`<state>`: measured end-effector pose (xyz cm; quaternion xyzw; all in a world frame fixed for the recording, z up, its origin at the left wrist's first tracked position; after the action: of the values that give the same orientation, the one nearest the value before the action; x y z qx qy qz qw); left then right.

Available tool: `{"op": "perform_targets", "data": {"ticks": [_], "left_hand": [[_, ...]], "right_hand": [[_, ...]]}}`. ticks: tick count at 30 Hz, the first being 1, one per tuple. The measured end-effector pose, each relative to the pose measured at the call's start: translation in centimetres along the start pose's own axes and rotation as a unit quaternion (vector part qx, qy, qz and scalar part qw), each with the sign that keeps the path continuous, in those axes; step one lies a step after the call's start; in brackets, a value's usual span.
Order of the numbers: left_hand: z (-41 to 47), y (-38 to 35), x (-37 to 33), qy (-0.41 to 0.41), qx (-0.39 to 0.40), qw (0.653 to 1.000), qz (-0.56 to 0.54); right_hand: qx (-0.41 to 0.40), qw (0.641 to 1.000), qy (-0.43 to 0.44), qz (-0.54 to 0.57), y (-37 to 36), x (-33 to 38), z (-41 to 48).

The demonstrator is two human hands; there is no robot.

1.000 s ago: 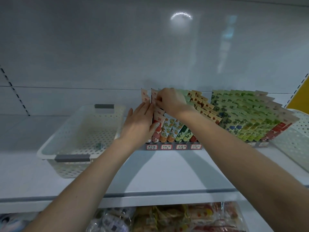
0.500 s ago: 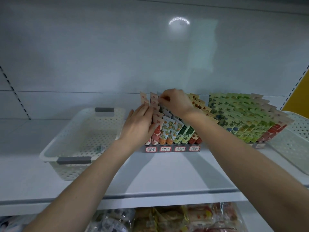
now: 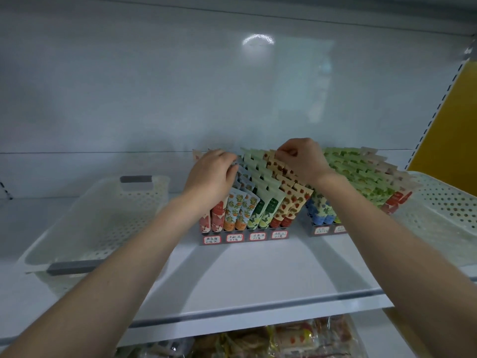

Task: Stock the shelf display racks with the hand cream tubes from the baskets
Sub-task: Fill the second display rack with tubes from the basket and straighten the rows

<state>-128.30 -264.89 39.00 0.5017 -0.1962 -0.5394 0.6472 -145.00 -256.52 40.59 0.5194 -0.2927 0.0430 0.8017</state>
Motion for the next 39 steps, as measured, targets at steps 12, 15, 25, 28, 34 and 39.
{"op": "perform_targets", "data": {"ticks": [12,15,25,28,34,39], "left_hand": [[8.3,-1.7,1.7,-0.026,0.076,0.997,0.016],[9.0,-2.6,1.7,-0.019,0.120,0.993,0.010],[8.9,-3.1,2.2,-0.036,0.132,0.991,0.000],[8.6,-2.7,1.7,-0.079,0.099,0.992,0.000],[8.6,-3.0,0.6,-0.114,0.126,0.985,0.006],[8.5,-3.4,0.6,-0.097,0.141,0.985,0.007]], "right_hand": [[0.030,0.999,0.015,-0.026,-0.1,-0.7,4.6],[0.056,0.997,0.021,-0.042,-1.1,-0.1,5.9],[0.097,0.990,0.014,-0.105,-2.3,0.6,6.6],[0.072,0.994,0.020,-0.076,-1.5,0.5,5.9],[0.117,0.989,0.019,-0.087,-2.0,0.0,4.6],[0.130,0.986,0.014,-0.104,-2.5,0.4,4.0]]}}
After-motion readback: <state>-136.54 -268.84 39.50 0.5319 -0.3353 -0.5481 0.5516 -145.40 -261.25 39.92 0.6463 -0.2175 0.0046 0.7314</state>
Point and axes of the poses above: each hand's wrist, its own z-axis towards the middle knuckle, its own y-axis out of the back of the hand, x = y × z, the point moved 5 cm from there along z, towards the middle knuckle, and after that the axes turned 13 degrees about x, right-handed, at the moved point
